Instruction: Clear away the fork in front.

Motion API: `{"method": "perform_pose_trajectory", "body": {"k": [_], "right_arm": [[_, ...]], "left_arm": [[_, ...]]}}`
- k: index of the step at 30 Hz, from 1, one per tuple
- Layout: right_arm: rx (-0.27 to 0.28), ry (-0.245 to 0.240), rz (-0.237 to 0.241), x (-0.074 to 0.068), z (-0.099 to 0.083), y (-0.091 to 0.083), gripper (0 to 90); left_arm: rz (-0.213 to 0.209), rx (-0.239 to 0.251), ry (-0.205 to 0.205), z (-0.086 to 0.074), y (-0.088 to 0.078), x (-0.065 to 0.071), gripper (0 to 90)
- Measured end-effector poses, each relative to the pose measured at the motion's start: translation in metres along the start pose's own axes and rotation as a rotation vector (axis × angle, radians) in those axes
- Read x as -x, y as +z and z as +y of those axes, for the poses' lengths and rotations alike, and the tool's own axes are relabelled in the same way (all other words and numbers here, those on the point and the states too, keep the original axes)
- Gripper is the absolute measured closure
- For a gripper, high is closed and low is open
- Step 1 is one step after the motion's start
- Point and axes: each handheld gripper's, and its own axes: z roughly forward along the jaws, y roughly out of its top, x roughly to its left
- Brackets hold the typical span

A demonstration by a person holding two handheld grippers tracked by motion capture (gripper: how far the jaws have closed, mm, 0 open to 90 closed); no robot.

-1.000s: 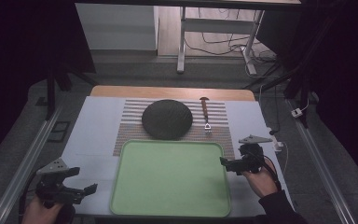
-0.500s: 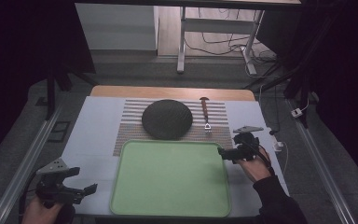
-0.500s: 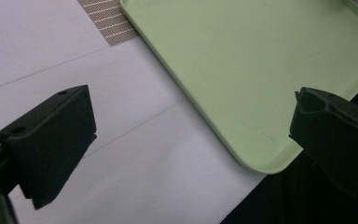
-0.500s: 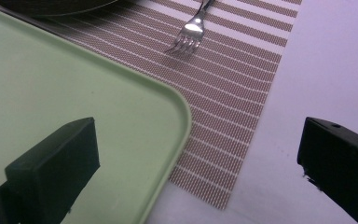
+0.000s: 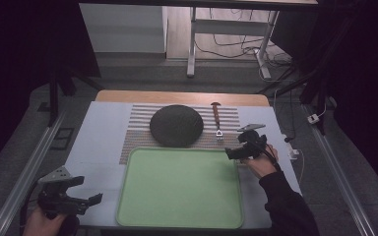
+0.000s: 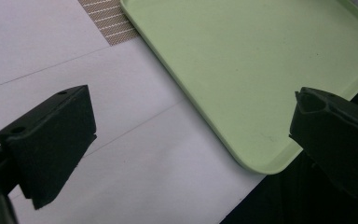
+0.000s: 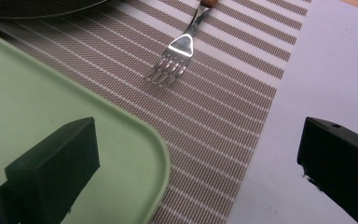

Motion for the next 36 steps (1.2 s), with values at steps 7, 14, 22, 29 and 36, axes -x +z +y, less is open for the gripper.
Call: {"method": "perform_pose_trajectory", "body": {"k": [7,14,22,29,36], "right_arm": [[-0.03,-0.09,-0.06,-0.003,0.012,0.016,0.0],[-0.059,-0.22,-0.122,-0.009,0.02,0.032,3.3],[-0.084,-0.413,-0.16,-0.023,0.027,0.043,15.8],[-0.13,-0.565,-0.183,-0.038,0.031,0.056,30.4],[-0.166,-0.755,-0.251,-0.051,0.03,0.064,54.8]], "left_arm": [[-0.015,0.012,-0.006,-0.001,-0.001,-0.002,0.0],[-0.018,0.011,-0.009,-0.001,-0.001,-0.002,0.0],[-0.019,0.011,-0.01,-0.001,-0.001,-0.002,0.0],[-0.019,0.011,-0.008,-0.001,-0.002,-0.002,0.0],[-0.019,0.01,-0.007,-0.001,-0.002,-0.002,0.0]]}}
